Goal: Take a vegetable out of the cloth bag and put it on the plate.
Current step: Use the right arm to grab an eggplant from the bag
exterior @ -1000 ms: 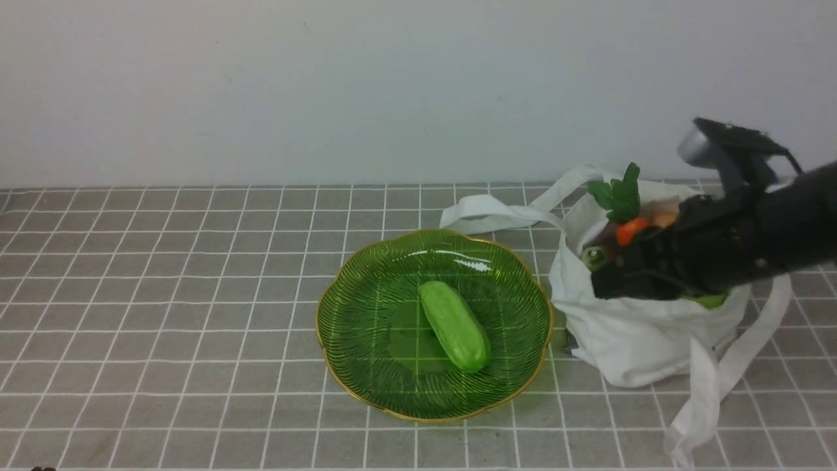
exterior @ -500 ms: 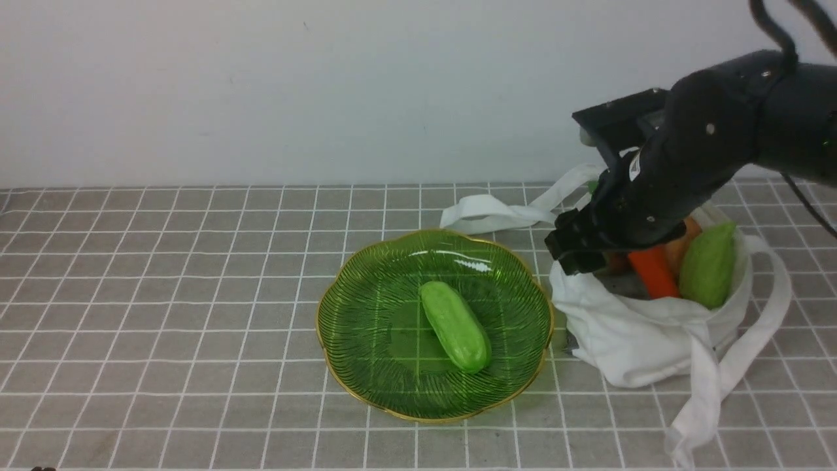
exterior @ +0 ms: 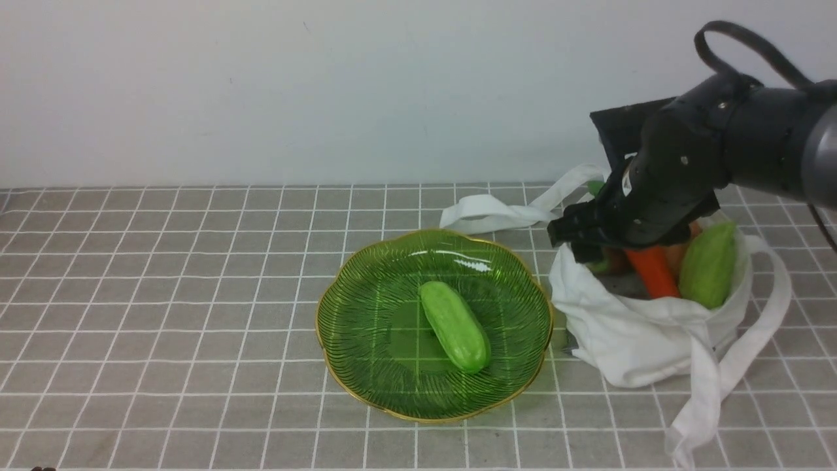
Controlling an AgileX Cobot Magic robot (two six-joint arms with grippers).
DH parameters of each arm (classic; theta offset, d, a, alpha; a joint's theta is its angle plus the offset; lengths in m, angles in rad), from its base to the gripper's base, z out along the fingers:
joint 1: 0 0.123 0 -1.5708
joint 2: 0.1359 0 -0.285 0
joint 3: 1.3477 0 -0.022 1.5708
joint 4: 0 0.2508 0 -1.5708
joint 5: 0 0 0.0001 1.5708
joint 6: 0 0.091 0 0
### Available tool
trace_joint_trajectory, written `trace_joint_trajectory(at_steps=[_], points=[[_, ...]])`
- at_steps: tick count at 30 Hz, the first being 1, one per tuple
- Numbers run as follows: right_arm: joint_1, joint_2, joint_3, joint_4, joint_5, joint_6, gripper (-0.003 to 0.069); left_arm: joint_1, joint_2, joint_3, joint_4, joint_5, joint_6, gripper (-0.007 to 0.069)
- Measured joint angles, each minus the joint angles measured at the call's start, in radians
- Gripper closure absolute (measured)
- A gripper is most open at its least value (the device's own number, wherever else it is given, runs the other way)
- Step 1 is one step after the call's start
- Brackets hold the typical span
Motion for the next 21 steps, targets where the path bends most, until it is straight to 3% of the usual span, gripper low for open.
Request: trace_joint_trajectory(at_steps=[6, 13, 21], points=[[0.0, 0.011, 0.0, -0.007, 0.0, 0.026, 0.0249, 0.0, 0.0, 0.0, 0.0, 0.0, 0.0, 0.0632], [0.0, 0.011, 0.0, -0.007, 0.001, 0.032, 0.0456, 0.0, 0.0, 0.0, 0.0, 0.0, 0.0, 0.0632], [0.0, -0.003, 0.0, -0.002, 0.03, 0.024, 0.0484, 0.0, 0.0, 0.0, 0.0, 0.0, 0.0, 0.0632]])
